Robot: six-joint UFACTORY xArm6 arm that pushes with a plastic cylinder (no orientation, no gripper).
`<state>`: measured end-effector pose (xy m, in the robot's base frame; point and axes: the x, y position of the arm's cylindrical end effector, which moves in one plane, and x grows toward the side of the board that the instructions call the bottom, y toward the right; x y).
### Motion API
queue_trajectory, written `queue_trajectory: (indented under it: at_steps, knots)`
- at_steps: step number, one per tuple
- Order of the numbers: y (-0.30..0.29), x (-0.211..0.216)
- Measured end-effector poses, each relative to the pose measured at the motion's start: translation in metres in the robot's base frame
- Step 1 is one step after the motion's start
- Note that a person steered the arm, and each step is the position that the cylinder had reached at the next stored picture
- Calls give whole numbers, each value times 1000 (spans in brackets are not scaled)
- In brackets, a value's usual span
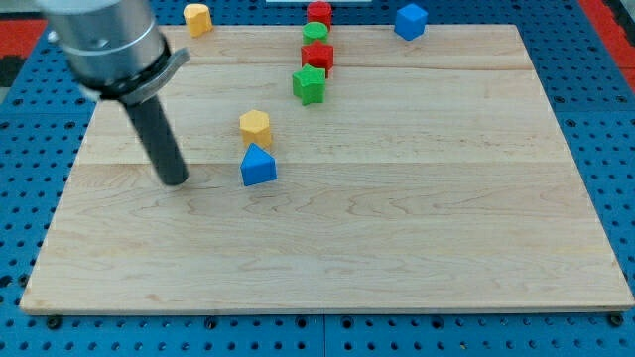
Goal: Place the yellow hexagon in a vertical line
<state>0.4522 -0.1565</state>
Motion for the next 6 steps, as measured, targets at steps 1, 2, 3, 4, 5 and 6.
queue_trajectory:
  at_steps: [1, 2, 3, 4, 5, 6]
  knots:
    - [44, -18]
    - [70, -26]
    - [48, -27]
    - [61, -46]
    - [102, -61]
    - [109, -55]
